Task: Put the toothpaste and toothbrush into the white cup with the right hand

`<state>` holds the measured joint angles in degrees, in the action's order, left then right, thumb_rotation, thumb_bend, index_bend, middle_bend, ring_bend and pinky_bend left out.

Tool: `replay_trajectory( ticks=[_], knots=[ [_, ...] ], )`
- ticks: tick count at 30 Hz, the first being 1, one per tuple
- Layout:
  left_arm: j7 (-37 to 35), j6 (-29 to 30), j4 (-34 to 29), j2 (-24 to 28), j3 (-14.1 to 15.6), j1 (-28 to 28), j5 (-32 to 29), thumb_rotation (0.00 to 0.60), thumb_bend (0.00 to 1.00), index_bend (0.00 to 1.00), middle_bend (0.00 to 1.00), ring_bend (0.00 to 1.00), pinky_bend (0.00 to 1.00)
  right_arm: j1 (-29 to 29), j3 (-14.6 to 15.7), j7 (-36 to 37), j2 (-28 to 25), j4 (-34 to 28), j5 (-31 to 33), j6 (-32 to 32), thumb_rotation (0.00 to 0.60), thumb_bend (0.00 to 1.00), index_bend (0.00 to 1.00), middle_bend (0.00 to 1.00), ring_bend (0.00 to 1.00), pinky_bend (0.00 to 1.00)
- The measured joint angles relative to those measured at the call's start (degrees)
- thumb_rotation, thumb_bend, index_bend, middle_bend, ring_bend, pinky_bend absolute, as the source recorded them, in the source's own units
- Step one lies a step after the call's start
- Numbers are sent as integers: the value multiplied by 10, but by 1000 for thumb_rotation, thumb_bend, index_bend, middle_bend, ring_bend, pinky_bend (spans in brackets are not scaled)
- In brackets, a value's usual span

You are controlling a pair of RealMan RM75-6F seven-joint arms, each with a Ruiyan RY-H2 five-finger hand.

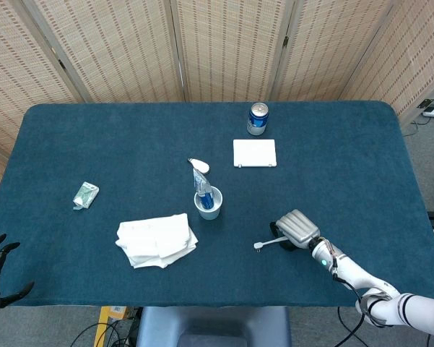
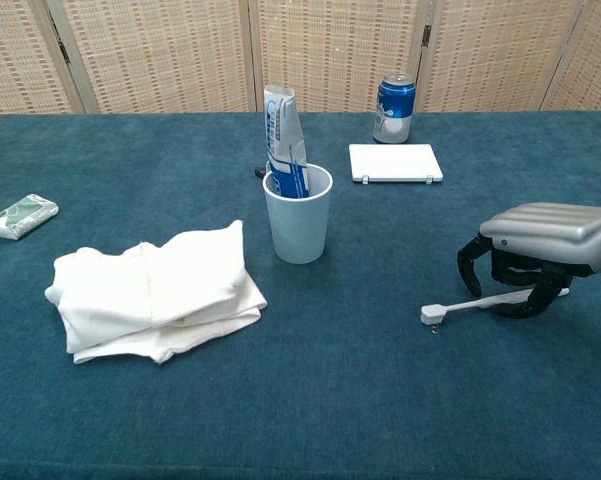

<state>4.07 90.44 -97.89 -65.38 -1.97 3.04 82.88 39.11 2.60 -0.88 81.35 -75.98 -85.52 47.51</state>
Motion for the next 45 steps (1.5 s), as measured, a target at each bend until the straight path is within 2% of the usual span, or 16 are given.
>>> replay_trajectory(
  ticks=[10, 23, 29, 35, 45],
  knots=[
    [-3, 0, 5, -1, 1, 2, -2, 600, 205, 235, 101, 36, 144, 0, -1, -1, 6, 6, 0, -2, 600, 290, 518, 940, 999, 1000],
    [-1, 1, 3, 0, 0, 1, 0, 600, 205, 235, 100, 36, 144, -6, -18, 28, 1, 1, -7, 34, 600, 300, 617, 953, 999, 1000],
    [2, 2, -2, 2, -1, 1, 1, 600, 205, 234, 101, 36, 144, -7, -43, 79, -3, -13, -12, 71, 600, 302, 654, 953, 999, 1000],
    [5, 3, -6, 4, -1, 1, 3, 600, 205, 234, 100, 36, 144, 2, -81, 142, -4, -36, -6, 92, 600, 301, 670, 953, 999, 1000],
    [2, 6, -8, 10, 0, 4, 2, 600, 205, 235, 100, 36, 144, 32, -147, 266, 34, -61, 20, 106, 600, 302, 674, 954, 999, 1000]
  ],
)
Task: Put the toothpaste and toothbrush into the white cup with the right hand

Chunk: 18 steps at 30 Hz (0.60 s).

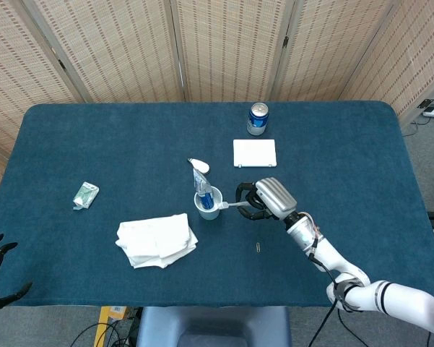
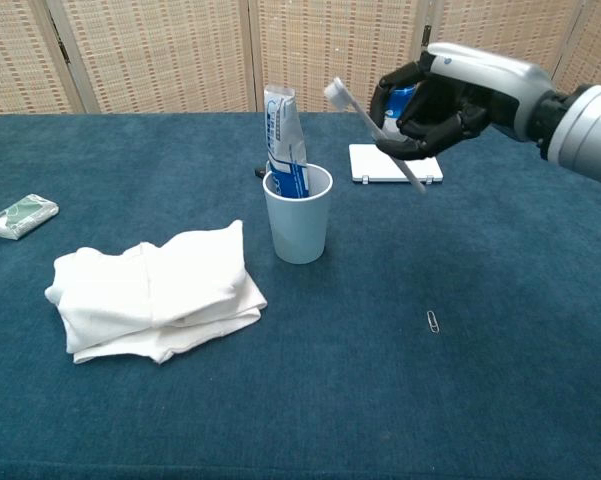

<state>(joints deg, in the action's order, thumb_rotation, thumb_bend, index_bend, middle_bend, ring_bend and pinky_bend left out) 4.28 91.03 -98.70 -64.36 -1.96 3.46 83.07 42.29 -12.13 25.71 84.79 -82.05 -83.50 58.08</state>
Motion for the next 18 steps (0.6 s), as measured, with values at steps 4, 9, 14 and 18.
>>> replay_trajectory(
  ticks=[4, 9, 14, 18],
  knots=[
    [-2, 0, 2, 1, 0, 1, -1, 600, 205, 234, 100, 36, 144, 12, -15, 43, 33, 4, 4, 5, 600, 301, 677, 954, 999, 1000],
    [-4, -3, 3, 3, 0, 0, -4, 600, 204, 234, 101, 36, 144, 29, -29, 86, 83, 39, 3, 17, 600, 301, 677, 954, 999, 1000],
    [-7, -4, 4, 5, -1, 0, -6, 600, 205, 234, 101, 36, 144, 44, -43, 117, 119, 73, 3, 30, 600, 301, 677, 954, 999, 1000],
    [-7, -6, 5, 5, -1, 0, -8, 600, 205, 235, 101, 36, 144, 54, -47, 135, 139, 95, 2, 35, 600, 301, 678, 955, 999, 1000]
  ],
)
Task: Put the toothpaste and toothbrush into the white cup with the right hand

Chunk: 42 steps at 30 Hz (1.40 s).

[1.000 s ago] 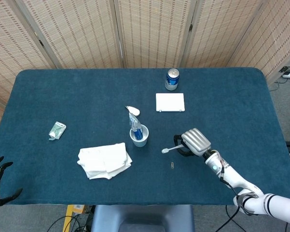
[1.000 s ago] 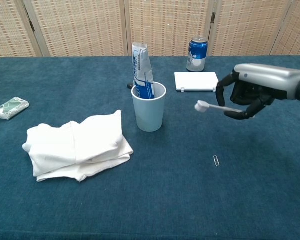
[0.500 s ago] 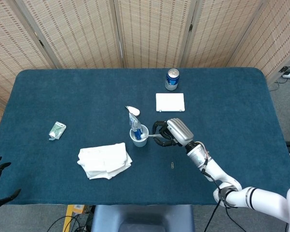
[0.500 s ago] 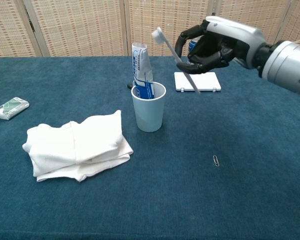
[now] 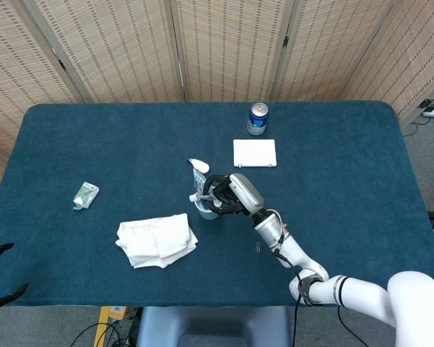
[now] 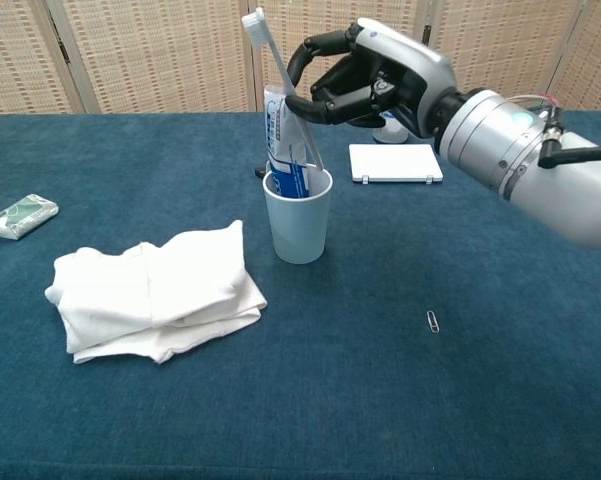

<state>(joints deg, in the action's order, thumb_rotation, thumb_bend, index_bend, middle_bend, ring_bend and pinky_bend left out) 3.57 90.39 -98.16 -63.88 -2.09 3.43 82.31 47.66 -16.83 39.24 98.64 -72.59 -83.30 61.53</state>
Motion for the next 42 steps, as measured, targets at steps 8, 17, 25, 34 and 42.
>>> replay_trajectory(
  ticks=[8, 17, 25, 34, 42],
  knots=[
    [1, -5, 2, -1, -1, -3, -2, 600, 205, 234, 101, 36, 144, 10, 4, 25, 25, 31, -3, 0, 600, 301, 678, 956, 999, 1000],
    [2, -8, 5, -2, 0, -4, -5, 600, 205, 234, 100, 36, 144, 15, 14, 49, 55, 70, -6, 2, 600, 301, 678, 957, 999, 1000],
    [3, -12, 4, -2, 1, -4, -6, 600, 205, 234, 100, 36, 144, 14, 28, 77, 67, 101, -16, 6, 600, 301, 678, 956, 999, 1000],
    [6, -14, 3, -5, 1, -6, -4, 600, 205, 234, 100, 36, 144, 7, 39, 88, 61, 110, -29, 26, 600, 301, 529, 933, 995, 1000],
    [8, -15, 3, -6, 2, -7, -4, 600, 205, 234, 100, 36, 144, 1, 47, 84, 54, 110, -34, 33, 600, 301, 396, 933, 990, 1000]
  ],
)
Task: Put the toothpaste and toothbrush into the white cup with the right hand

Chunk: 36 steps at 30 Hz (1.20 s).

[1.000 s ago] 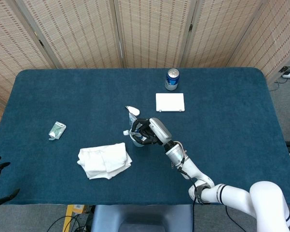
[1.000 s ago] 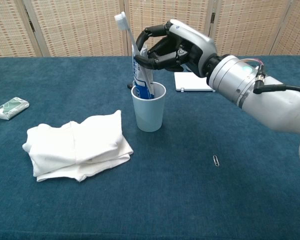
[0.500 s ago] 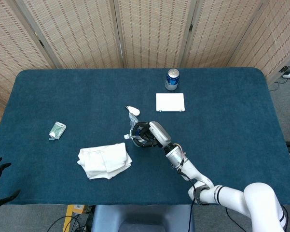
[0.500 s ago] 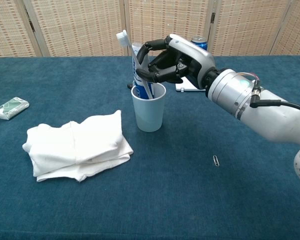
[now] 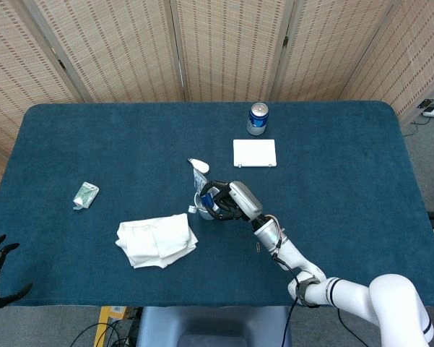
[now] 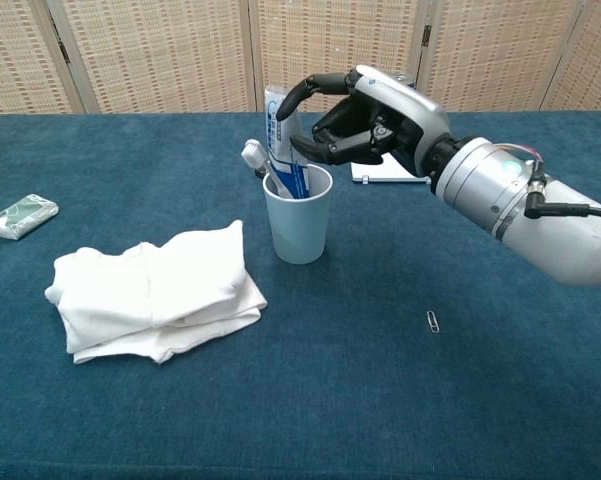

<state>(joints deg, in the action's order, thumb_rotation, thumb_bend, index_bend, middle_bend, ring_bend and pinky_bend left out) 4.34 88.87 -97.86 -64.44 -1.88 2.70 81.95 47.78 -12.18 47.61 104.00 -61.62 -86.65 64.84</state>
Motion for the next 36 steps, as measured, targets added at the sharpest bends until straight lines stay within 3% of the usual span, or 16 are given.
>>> replay_trajectory(
  ticks=[11, 17, 20, 27, 31, 36],
  knots=[
    [1, 4, -3, 3, -2, 0, 1, 600, 205, 234, 100, 36, 144, -19, 10, -42, -35, -29, -13, 33, 600, 302, 334, 891, 956, 1000],
    [0, 6, -1, 2, -7, -4, 2, 600, 205, 234, 100, 36, 144, -46, 24, -147, -102, -89, -10, 38, 600, 362, 334, 828, 883, 1000],
    [2, 4, -2, 0, -9, -7, 5, 600, 205, 234, 100, 36, 144, -68, 32, -221, -149, -142, 4, 39, 600, 368, 369, 750, 807, 991],
    [4, 5, -2, -7, -13, -17, 16, 600, 205, 234, 100, 36, 144, -135, 61, -380, -296, -297, 65, 34, 600, 368, 379, 499, 492, 635],
    [8, 0, -5, -9, -14, -21, 17, 600, 205, 234, 100, 36, 144, -183, 90, -426, -360, -339, 78, 43, 600, 368, 358, 389, 342, 486],
    [15, -5, -12, -11, -15, -29, 21, 600, 205, 234, 99, 36, 144, -233, 119, -451, -386, -350, 64, 89, 600, 368, 275, 285, 219, 345]
  ],
)
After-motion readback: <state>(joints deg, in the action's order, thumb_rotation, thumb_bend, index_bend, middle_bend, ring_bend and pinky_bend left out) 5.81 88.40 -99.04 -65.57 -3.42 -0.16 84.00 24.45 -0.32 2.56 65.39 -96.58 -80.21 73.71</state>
